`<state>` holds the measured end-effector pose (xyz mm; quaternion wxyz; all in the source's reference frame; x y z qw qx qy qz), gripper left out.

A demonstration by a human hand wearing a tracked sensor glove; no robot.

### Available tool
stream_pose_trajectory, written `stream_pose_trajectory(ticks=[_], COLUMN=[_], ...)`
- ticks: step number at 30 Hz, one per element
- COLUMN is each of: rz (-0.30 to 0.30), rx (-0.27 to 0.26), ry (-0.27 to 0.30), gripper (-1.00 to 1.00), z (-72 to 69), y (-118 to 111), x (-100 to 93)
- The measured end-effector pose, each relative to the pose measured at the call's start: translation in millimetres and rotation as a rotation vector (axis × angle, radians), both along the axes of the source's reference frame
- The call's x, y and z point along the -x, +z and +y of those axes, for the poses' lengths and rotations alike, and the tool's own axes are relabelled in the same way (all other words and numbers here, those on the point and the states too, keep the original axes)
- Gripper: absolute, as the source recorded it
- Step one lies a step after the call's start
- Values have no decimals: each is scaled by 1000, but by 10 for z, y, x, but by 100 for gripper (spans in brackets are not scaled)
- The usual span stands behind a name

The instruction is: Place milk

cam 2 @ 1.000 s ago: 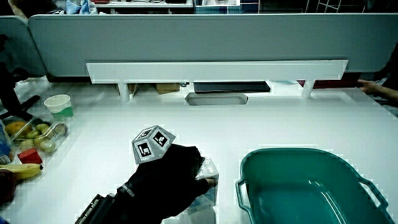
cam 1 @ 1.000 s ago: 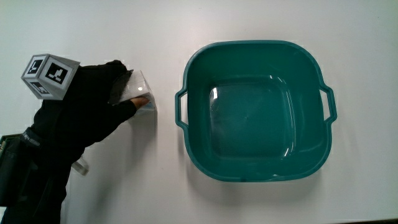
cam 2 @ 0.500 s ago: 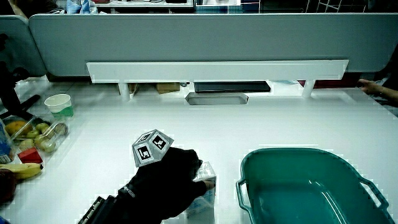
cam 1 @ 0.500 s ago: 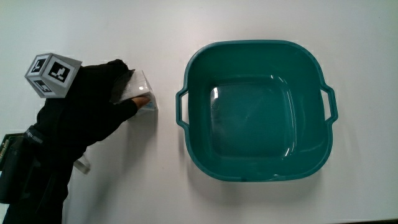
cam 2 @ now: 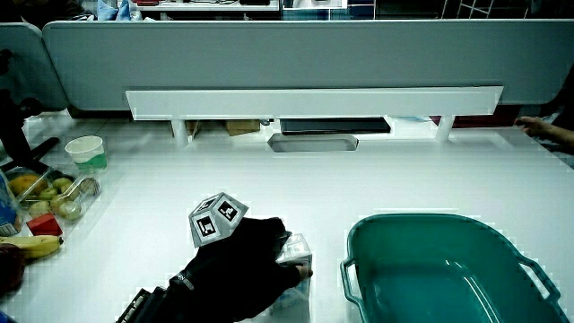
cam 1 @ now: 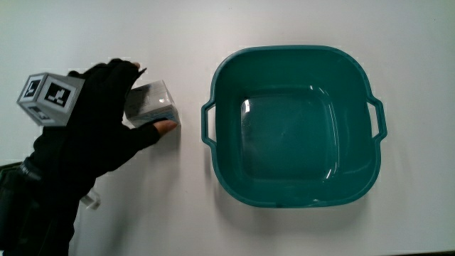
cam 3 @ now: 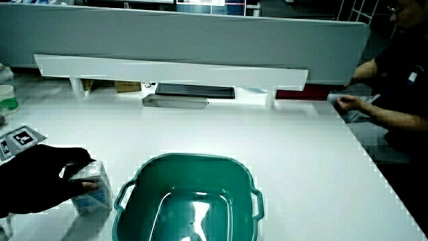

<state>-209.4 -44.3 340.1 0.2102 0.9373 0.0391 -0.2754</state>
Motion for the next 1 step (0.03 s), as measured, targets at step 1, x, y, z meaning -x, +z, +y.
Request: stream_pose_trajectory(ticks=[1], rz=[-22], rx=[23], ry=[-15], gripper=[-91], z=[26], y=[-39], x=[-13])
